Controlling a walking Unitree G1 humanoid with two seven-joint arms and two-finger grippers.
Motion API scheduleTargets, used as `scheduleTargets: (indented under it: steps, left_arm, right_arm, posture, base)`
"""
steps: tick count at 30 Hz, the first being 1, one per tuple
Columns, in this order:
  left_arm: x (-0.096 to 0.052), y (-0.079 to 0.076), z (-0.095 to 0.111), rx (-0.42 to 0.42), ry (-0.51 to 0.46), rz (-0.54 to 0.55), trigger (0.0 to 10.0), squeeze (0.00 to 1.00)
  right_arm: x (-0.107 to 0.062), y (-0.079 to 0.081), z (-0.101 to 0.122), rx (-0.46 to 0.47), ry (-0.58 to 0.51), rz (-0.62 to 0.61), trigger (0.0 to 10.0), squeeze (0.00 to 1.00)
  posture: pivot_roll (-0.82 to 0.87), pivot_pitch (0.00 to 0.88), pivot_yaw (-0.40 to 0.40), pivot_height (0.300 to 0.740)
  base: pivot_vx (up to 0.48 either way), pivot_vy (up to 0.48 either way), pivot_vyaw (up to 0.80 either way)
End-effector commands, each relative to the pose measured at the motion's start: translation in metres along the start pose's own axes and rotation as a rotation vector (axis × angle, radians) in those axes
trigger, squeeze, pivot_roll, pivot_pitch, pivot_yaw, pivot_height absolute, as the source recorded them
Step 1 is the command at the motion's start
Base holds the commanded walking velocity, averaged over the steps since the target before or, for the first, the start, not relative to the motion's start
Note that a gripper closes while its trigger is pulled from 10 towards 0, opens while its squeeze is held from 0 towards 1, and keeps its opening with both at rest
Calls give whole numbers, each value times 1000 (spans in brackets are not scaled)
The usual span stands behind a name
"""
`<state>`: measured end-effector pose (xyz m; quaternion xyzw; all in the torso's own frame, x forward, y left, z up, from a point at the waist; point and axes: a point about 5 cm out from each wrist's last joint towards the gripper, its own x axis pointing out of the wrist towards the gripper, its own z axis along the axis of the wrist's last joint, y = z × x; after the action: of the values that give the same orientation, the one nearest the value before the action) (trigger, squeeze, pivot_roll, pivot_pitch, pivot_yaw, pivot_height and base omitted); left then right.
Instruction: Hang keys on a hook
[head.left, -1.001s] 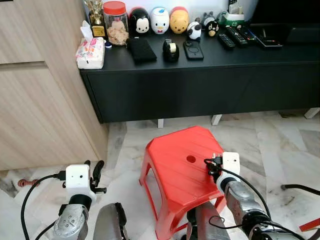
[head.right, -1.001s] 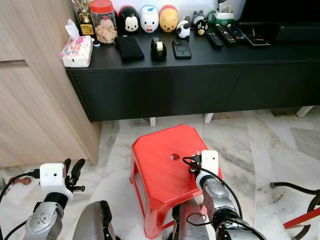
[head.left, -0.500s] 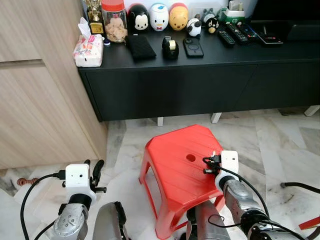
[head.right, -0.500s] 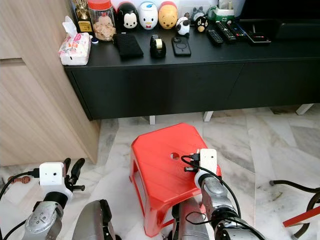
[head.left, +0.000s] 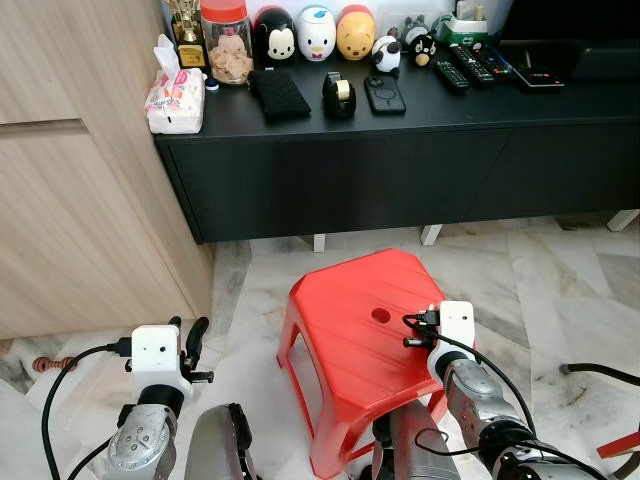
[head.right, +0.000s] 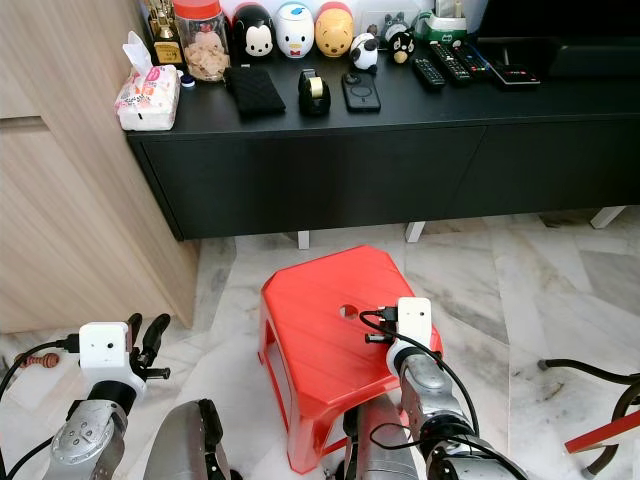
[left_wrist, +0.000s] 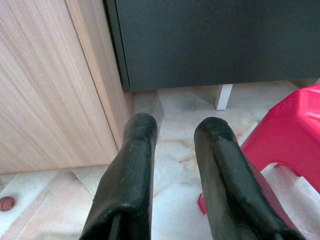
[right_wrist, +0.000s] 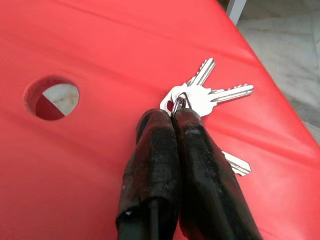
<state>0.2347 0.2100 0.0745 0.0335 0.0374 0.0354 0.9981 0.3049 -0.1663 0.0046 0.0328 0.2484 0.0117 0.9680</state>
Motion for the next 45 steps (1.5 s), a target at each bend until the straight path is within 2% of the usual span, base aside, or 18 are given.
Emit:
scheduleTargets:
  steps: [1, 4, 13, 17, 21, 24, 27, 32, 33, 35, 36, 37, 38, 45]
  left_arm:
    - [0, -2, -5, -3, 17, -4, 10000, 0]
    - [1, -2, -5, -5, 17, -3, 10000, 0]
    - [8, -3, -6, -9, 15, -1, 10000, 0]
    - [11, -3, -7, -9, 15, -1, 10000, 0]
    - [18, -3, -9, -10, 14, 2, 10000, 0]
    - [18, -3, -9, -10, 14, 3, 10000, 0]
    - [22, -2, -11, -11, 9, 14, 10000, 0]
    - [27, -2, -12, -16, 2, 24, 10000, 0]
    - [29, -2, -12, -17, 1, 26, 10000, 0]
    - [29, -1, -13, -20, -2, 30, 10000, 0]
    - [29, -1, -13, -21, -4, 33, 10000, 0]
    - [30, 0, -13, -21, -4, 35, 10000, 0]
    - [30, 0, -13, -22, -4, 37, 10000, 0]
    - [32, 2, -17, -41, -6, 48, 10000, 0]
  right_arm:
    - [1, -1, 12, 17, -74, -19, 0, 0]
    - [1, -3, 20, 35, -132, -25, 0, 0]
    - [-6, 1, 24, -45, -257, 21, 0, 0]
    - [-10, 0, 26, -45, -309, 29, 0, 0]
    - [-20, 2, 42, -112, -436, 50, 0, 0]
    - [-21, 2, 45, -119, -453, 52, 0, 0]
    - [-28, 3, 57, -126, -535, 41, 0, 0]
    - [-36, 4, 67, -137, -584, 23, 0, 0]
    - [-39, 5, 70, -172, -599, 14, 0, 0]
    - [-43, 6, 72, -178, -615, -1, 0, 0]
    - [-45, 5, 72, -170, -618, -12, 3333, 0]
    - [-46, 5, 72, -164, -620, -20, 5490, 0]
    - [-48, 6, 72, -160, -621, -21, 10000, 0]
    - [-51, 8, 72, -142, -604, -34, 10000, 0]
  posture:
    - [18, 110, -61, 577]
    - [14, 106, -61, 577]
    - [3, 82, -65, 577]
    - [-3, 68, -66, 577]
    - [-18, 35, -68, 577]
    - [-19, 32, -68, 577]
    - [-21, 2, -72, 577]
    - [-28, 0, -76, 577]
    - [-30, 0, -78, 577]
    - [-31, 0, -79, 577]
    - [-32, 0, -80, 577]
    - [-34, 0, -81, 577]
    - [-35, 0, -81, 577]
    - [-38, 0, -85, 577]
  base:
    - [0, 0, 0]
    - [0, 0, 0]
    - [0, 0, 0]
    - [0, 0, 0]
    - [0, 0, 0]
    - [0, 0, 0]
    - [0, 0, 0]
    - [0, 0, 0]
    - [0, 0, 0]
    - [0, 0, 0]
    - [0, 0, 0]
    - [0, 0, 0]
    - [0, 0, 0]
    - [0, 0, 0]
